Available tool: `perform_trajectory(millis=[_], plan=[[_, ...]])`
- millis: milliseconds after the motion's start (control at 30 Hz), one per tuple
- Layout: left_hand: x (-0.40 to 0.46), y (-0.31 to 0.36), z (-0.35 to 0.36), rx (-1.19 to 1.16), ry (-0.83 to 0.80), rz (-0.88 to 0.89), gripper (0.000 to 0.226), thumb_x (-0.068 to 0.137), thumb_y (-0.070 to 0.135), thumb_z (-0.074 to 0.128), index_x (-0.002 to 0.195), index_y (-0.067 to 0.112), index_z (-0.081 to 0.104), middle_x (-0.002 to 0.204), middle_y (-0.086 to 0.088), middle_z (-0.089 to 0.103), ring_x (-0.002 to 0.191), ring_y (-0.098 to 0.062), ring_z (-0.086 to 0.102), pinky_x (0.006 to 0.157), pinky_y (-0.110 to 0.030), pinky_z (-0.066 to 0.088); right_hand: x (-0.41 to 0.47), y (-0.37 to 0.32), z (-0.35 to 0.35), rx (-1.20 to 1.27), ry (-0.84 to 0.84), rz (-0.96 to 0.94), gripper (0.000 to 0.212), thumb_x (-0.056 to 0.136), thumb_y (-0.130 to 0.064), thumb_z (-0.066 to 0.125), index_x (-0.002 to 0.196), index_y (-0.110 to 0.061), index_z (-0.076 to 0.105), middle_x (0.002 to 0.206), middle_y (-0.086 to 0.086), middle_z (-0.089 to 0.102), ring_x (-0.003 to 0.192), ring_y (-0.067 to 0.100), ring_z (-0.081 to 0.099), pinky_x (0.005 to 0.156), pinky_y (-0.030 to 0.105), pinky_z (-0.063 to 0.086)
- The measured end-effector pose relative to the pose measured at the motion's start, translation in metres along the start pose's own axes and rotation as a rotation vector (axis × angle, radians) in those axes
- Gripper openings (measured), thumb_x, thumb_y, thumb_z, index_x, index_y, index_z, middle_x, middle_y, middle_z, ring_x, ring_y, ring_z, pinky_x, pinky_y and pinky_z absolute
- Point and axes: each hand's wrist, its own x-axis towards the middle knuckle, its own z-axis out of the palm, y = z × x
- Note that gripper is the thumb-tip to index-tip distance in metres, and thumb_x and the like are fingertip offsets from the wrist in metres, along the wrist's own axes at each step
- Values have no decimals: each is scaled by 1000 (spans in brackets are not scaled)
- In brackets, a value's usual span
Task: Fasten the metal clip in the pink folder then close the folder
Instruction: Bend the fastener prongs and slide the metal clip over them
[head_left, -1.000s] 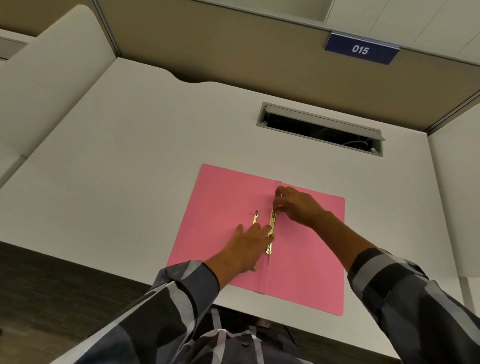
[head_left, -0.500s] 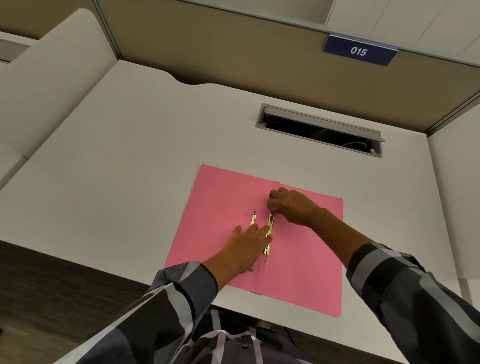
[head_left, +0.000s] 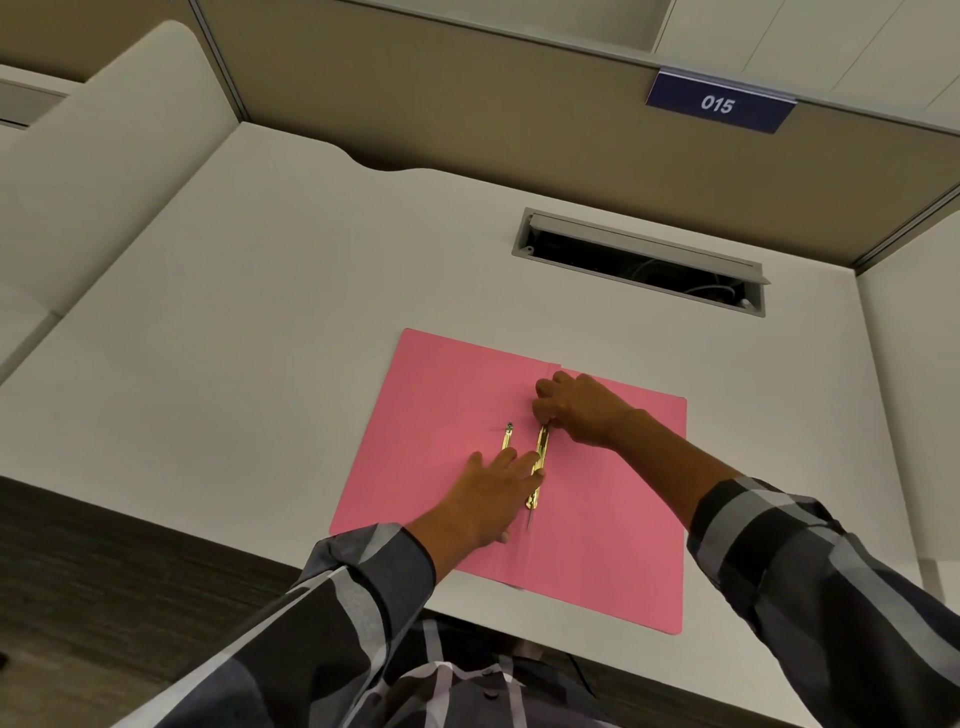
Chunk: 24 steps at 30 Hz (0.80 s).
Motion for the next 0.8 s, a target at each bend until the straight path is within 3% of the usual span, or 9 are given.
perform_trajectory(millis=[367, 567, 800], plan=[[-2, 0, -2, -20, 29, 17, 109, 78, 39, 91, 161, 15, 26, 167, -8, 26, 147, -34, 37, 108, -56, 47, -6, 0, 3, 348, 101, 164, 17, 91, -14, 78, 108, -12, 80, 123, 8, 67, 114, 25, 59, 94, 42, 54], [-4, -1, -3, -152, 41, 24, 108, 77, 31, 93, 162, 13, 29, 167, -8, 30, 148, -33, 38, 116, -53, 42, -12, -5, 10, 547, 199, 279, 28, 88, -6, 80, 116, -8, 76, 122, 11, 67, 115, 26, 61, 98, 43, 56], [-10, -4, 3, -351, 89, -27, 109, 79, 26, 91, 165, 13, 26, 173, -9, 27, 156, -32, 30, 125, -49, 33, -33, -43, 41, 946, 380, 696, 36, 89, -18, 82, 122, -8, 71, 110, 10, 71, 93, 25, 68, 88, 41, 61]])
